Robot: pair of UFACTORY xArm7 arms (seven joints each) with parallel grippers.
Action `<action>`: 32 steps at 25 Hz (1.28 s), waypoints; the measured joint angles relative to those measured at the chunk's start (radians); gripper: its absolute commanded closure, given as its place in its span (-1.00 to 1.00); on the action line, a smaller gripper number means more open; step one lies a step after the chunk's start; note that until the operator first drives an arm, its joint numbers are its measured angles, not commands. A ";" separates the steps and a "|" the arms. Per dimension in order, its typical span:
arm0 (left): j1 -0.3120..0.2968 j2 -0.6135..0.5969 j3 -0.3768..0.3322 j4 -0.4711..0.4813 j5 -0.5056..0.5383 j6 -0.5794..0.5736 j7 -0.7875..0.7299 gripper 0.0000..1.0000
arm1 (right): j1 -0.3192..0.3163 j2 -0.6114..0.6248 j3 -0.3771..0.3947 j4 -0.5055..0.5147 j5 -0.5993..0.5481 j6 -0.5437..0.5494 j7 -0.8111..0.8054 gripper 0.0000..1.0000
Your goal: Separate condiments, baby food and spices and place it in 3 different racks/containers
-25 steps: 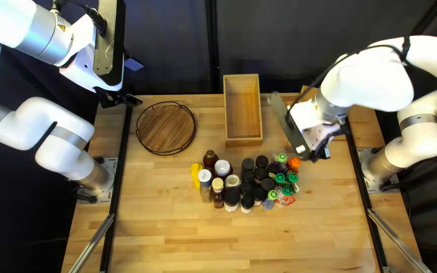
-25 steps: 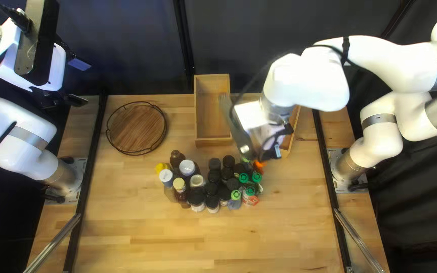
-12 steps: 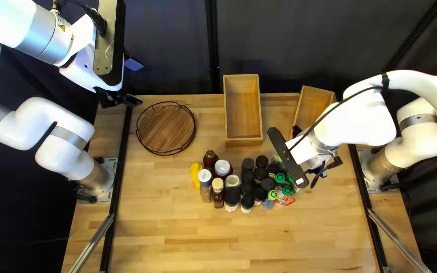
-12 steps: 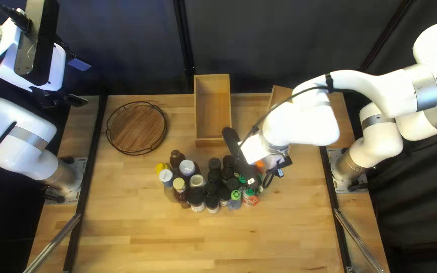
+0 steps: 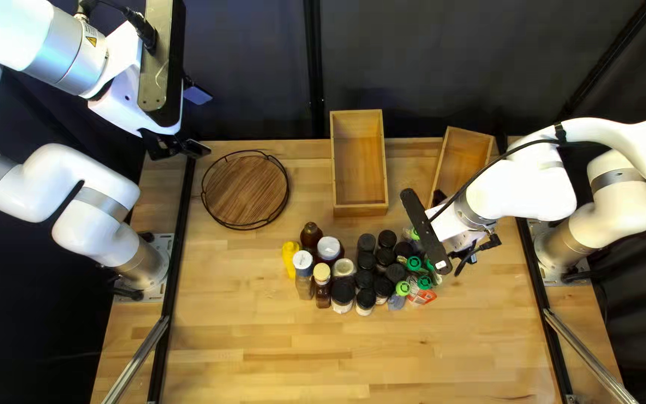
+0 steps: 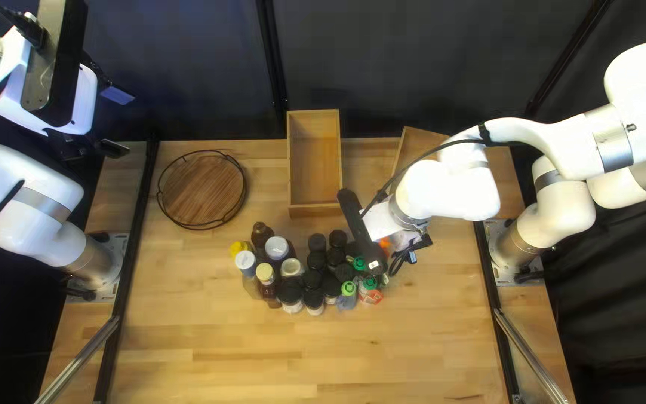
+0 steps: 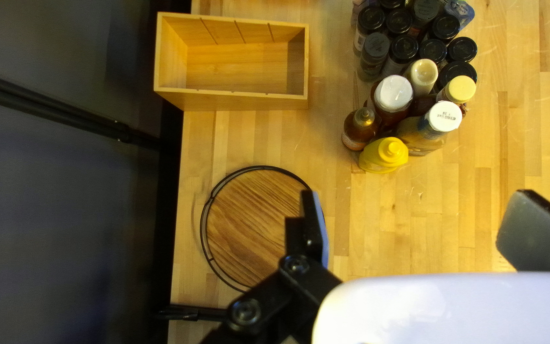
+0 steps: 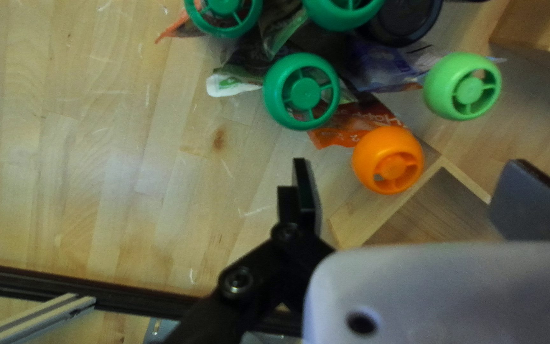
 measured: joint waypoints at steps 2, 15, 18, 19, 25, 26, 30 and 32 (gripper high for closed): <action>0.000 0.000 0.000 0.000 0.000 0.000 0.000 -1.00 | 0.003 -0.002 -0.003 0.002 0.006 -0.005 -0.007 0.99; 0.000 0.000 0.000 0.000 0.000 0.000 0.000 -1.00 | -0.010 0.183 -0.044 0.050 -0.007 0.245 -0.059 0.99; 0.000 0.000 0.000 0.000 0.000 0.000 0.000 -1.00 | -0.043 0.226 -0.086 0.098 -0.035 0.341 -0.096 1.00; 0.000 0.000 0.000 0.000 0.000 0.000 0.000 -1.00 | -0.056 0.237 -0.101 0.112 -0.046 0.367 -0.108 1.00; 0.000 0.000 0.000 0.000 0.000 0.000 0.000 -1.00 | -0.144 0.271 -0.119 0.152 -0.058 0.428 -0.176 1.00; 0.000 0.000 0.000 0.000 0.000 0.000 0.000 -1.00 | -0.194 0.274 -0.101 0.155 -0.045 0.430 -0.201 1.00; 0.000 0.000 0.000 0.000 0.000 0.000 0.000 -1.00 | -0.330 0.281 -0.039 0.162 -0.002 0.431 -0.281 1.00; 0.000 0.000 0.000 0.000 0.000 0.000 0.000 -1.00 | -0.395 0.274 -0.029 0.159 0.002 0.417 -0.316 1.00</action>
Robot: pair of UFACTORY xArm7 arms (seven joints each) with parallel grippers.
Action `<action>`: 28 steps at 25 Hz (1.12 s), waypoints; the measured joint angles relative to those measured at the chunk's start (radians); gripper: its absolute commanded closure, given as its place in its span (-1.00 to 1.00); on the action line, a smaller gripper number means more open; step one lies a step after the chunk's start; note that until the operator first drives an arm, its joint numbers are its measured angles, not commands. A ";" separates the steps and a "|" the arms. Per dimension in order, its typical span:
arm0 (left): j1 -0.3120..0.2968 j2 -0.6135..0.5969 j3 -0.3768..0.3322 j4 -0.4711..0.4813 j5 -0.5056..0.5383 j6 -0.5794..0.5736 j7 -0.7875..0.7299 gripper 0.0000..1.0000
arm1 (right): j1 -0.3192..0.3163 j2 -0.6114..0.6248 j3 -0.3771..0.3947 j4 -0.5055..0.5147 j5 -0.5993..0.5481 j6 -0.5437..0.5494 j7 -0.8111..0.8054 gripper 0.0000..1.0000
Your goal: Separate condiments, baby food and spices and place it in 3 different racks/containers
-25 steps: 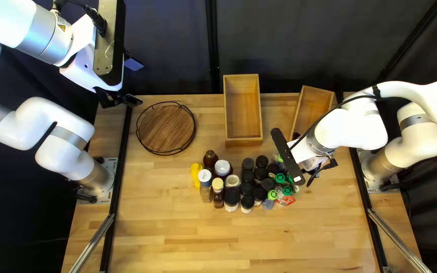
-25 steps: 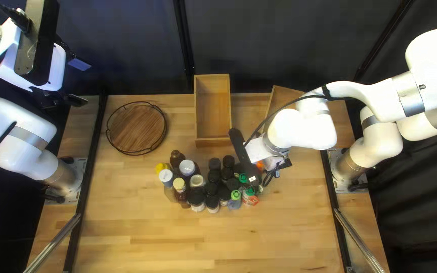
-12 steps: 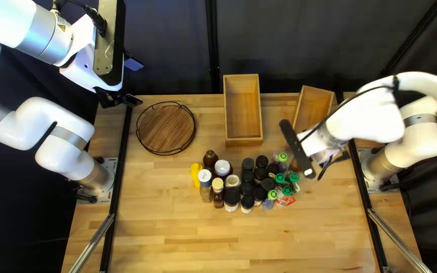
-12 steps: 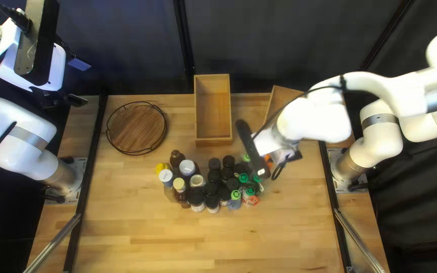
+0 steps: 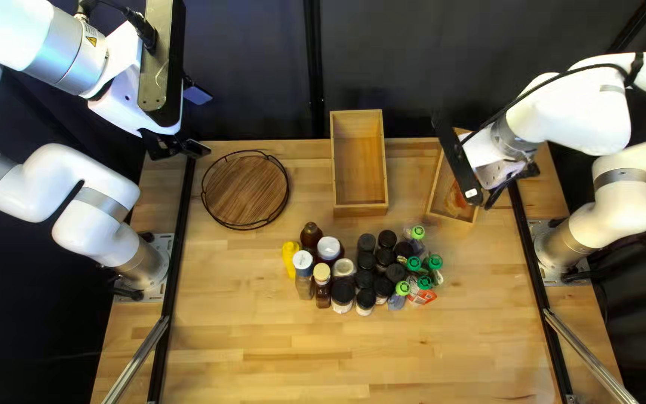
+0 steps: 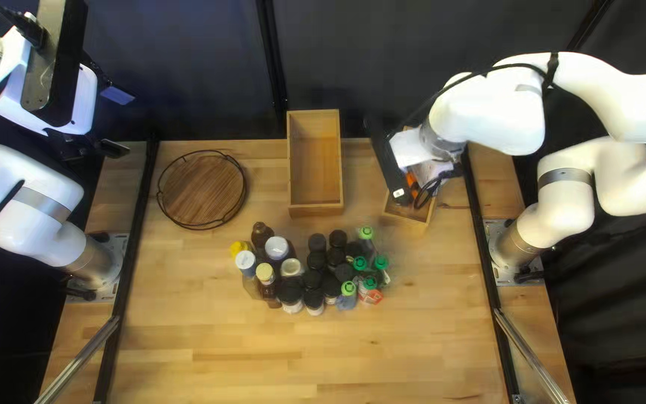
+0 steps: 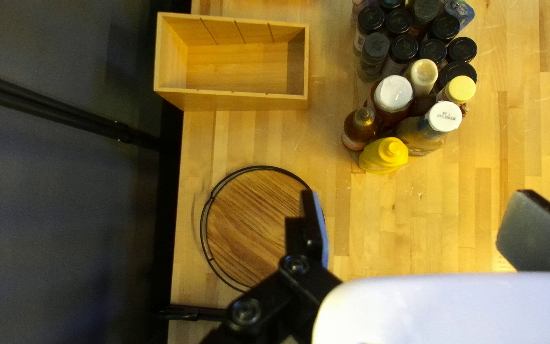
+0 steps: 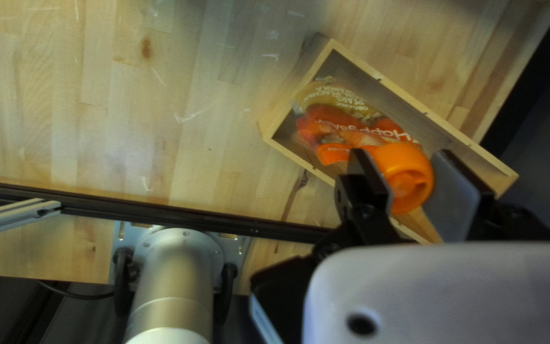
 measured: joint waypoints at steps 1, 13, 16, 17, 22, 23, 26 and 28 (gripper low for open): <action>0.000 0.000 0.000 0.000 0.000 0.000 0.000 -1.00 | -0.051 -0.006 0.003 -0.003 0.000 -0.011 -0.022 1.00; 0.000 0.000 0.000 0.000 0.000 0.000 0.000 -1.00 | -0.209 -0.134 -0.111 -0.069 -0.125 -0.210 -0.061 1.00; 0.000 0.000 0.000 0.000 0.000 0.000 0.000 -1.00 | -0.218 -0.162 -0.108 -0.073 -0.138 -0.237 -0.048 1.00; 0.000 0.000 0.000 0.000 0.000 0.000 0.000 -1.00 | -0.220 -0.172 -0.107 -0.074 -0.141 -0.245 -0.043 0.99; 0.000 0.000 0.000 0.000 0.000 0.000 0.000 -1.00 | -0.231 -0.224 -0.107 -0.073 -0.154 -0.289 -0.028 0.98; 0.000 0.000 0.000 0.000 0.000 0.000 0.000 -1.00 | -0.233 -0.233 -0.108 -0.073 -0.156 -0.297 -0.026 0.97; 0.000 0.000 0.000 0.000 0.000 0.000 0.000 -1.00 | -0.239 -0.254 -0.111 -0.077 -0.161 -0.322 -0.022 0.16; 0.000 0.000 0.000 0.000 0.000 0.000 0.000 -1.00 | -0.241 -0.263 -0.112 -0.080 -0.162 -0.334 -0.018 -0.53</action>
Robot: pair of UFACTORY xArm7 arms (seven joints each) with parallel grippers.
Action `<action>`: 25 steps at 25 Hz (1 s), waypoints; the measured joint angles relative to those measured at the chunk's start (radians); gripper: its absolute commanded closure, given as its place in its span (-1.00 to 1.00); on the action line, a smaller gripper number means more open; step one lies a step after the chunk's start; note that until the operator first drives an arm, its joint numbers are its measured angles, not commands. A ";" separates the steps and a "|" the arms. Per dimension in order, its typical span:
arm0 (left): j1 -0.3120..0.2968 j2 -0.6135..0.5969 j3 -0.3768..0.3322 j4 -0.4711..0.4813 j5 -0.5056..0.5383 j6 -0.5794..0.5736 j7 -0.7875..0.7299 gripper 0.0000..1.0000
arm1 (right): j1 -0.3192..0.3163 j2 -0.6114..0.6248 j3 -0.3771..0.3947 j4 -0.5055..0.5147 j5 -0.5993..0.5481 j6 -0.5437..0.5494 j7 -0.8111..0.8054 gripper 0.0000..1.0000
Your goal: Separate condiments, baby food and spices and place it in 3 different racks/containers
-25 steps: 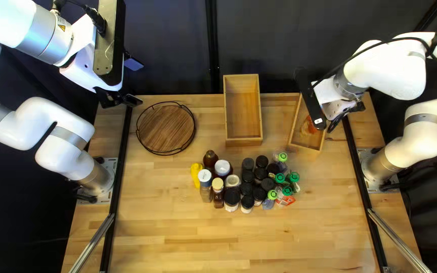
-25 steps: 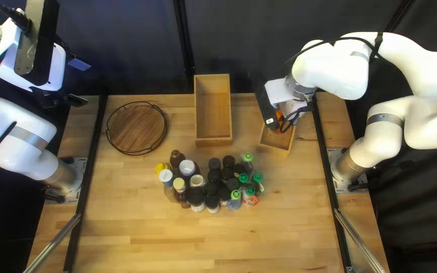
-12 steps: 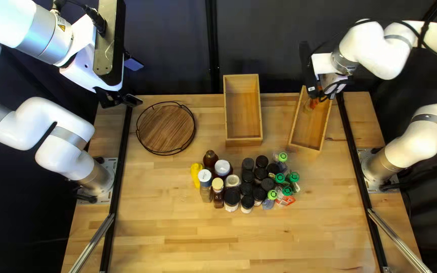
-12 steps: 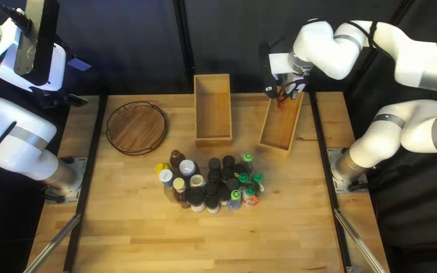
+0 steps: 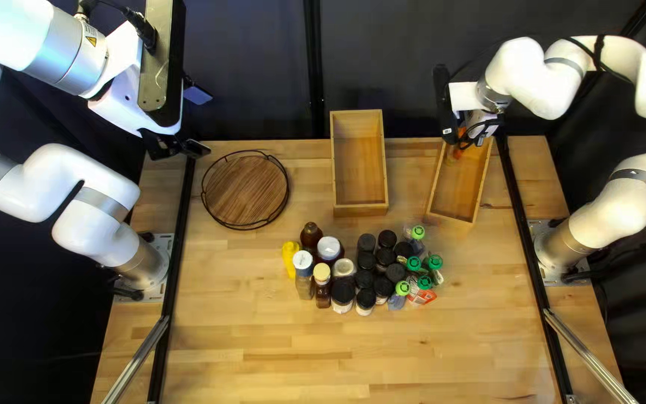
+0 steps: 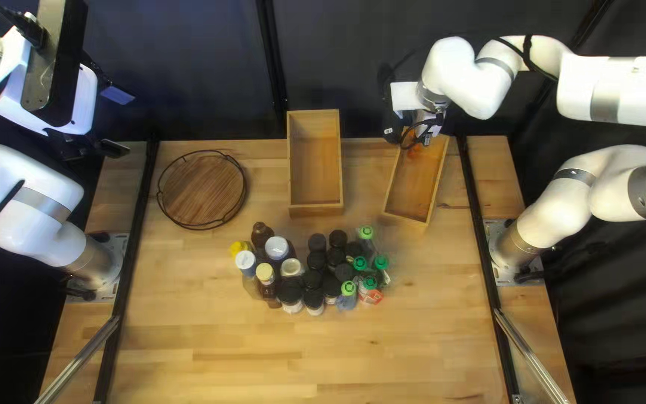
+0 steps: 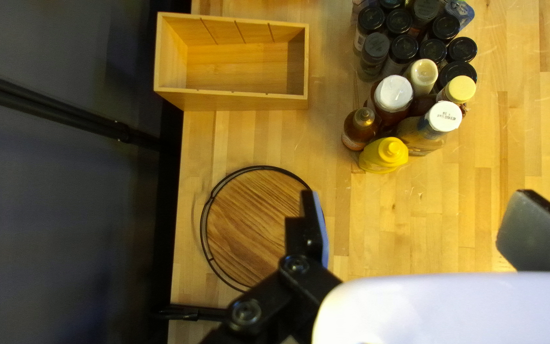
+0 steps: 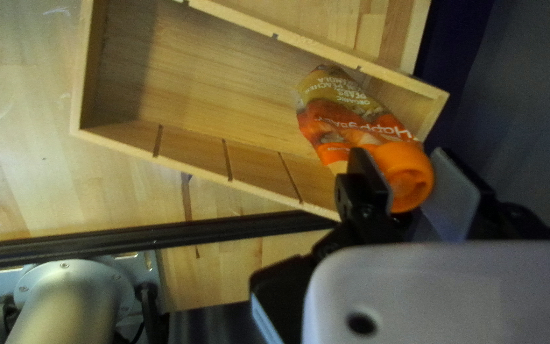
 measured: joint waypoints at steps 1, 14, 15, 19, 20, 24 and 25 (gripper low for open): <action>0.000 0.000 0.000 0.000 0.000 0.000 0.000 -1.00 | 0.000 -0.004 0.000 0.000 0.001 -0.005 0.003 -0.88; 0.000 0.000 0.000 0.000 0.000 0.000 0.000 -1.00 | 0.083 0.131 0.011 0.005 0.123 0.121 -0.002 -1.00; 0.000 0.000 0.000 0.000 0.000 0.000 0.000 -1.00 | 0.103 0.141 0.010 0.014 0.153 0.143 -0.008 -1.00; 0.000 0.000 0.000 0.000 0.000 0.000 0.000 -1.00 | 0.181 0.157 0.014 0.046 0.278 0.200 -0.016 -1.00; 0.000 0.000 0.000 0.000 0.000 0.000 0.000 -1.00 | 0.198 0.156 0.021 0.053 0.306 0.206 -0.005 -1.00; 0.000 0.000 0.000 0.000 0.000 0.000 0.000 -1.00 | 0.252 0.135 0.071 0.072 0.404 0.194 0.079 -1.00; 0.000 0.000 0.000 0.000 0.000 0.000 0.000 -1.00 | 0.261 0.127 0.087 0.075 0.420 0.183 0.103 -1.00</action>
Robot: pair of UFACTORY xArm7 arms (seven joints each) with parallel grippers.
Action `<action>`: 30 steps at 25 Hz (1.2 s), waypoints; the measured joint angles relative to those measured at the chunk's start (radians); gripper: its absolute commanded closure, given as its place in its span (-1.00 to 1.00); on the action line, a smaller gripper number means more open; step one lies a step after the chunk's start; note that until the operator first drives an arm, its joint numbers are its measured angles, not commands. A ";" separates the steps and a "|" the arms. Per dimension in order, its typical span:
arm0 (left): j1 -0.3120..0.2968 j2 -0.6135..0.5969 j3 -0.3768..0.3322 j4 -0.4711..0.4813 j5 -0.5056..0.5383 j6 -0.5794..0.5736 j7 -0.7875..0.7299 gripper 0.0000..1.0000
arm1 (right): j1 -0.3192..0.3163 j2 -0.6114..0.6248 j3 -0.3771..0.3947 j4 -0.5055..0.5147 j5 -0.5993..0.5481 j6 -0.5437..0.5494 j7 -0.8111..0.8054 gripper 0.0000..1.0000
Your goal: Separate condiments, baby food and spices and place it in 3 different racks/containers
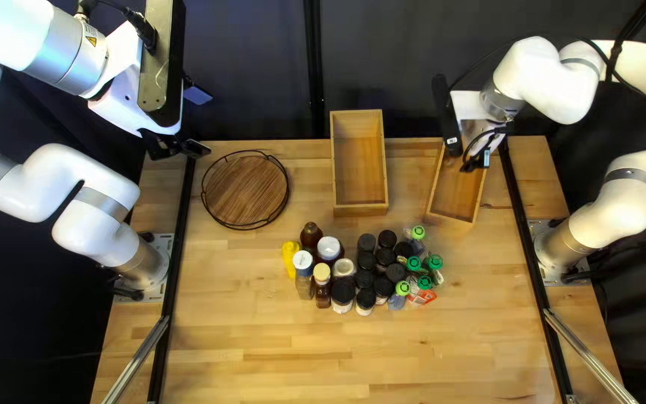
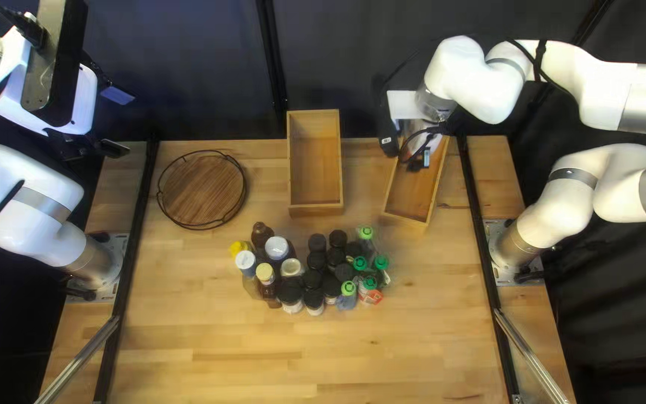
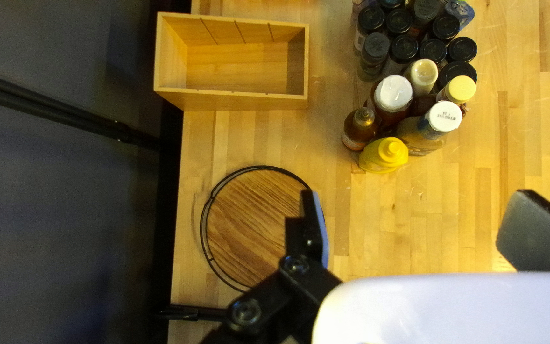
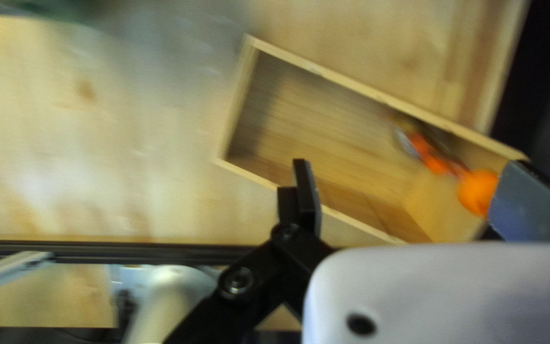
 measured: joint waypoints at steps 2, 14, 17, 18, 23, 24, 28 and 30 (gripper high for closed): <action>0.000 0.000 0.000 0.000 0.000 0.000 0.000 -1.00 | 0.015 -0.020 0.033 0.003 0.021 -0.028 0.046 -1.00; 0.000 0.000 0.000 0.000 0.000 0.000 0.000 -1.00 | 0.078 -0.111 0.157 -0.043 0.016 -0.227 0.076 -1.00; 0.000 0.000 0.000 0.000 0.000 0.000 0.000 -1.00 | 0.079 -0.134 0.182 -0.056 -0.006 -0.271 0.084 -1.00; 0.000 0.000 0.000 0.000 0.000 0.000 0.000 -1.00 | 0.078 -0.144 0.190 -0.058 -0.016 -0.285 0.089 -1.00; 0.000 0.000 0.000 0.000 0.000 0.000 0.000 -1.00 | 0.071 -0.189 0.225 -0.078 -0.063 -0.354 0.105 -1.00; 0.000 0.000 0.000 0.000 0.000 0.000 0.000 -1.00 | 0.070 -0.195 0.228 -0.083 -0.069 -0.365 0.106 -1.00; 0.000 0.000 0.000 0.000 0.000 0.000 0.000 -1.00 | 0.067 -0.217 0.240 -0.094 -0.086 -0.390 0.110 -1.00; 0.000 0.000 0.000 0.000 0.000 0.000 0.000 -1.00 | 0.067 -0.229 0.243 -0.095 -0.091 -0.396 0.109 -1.00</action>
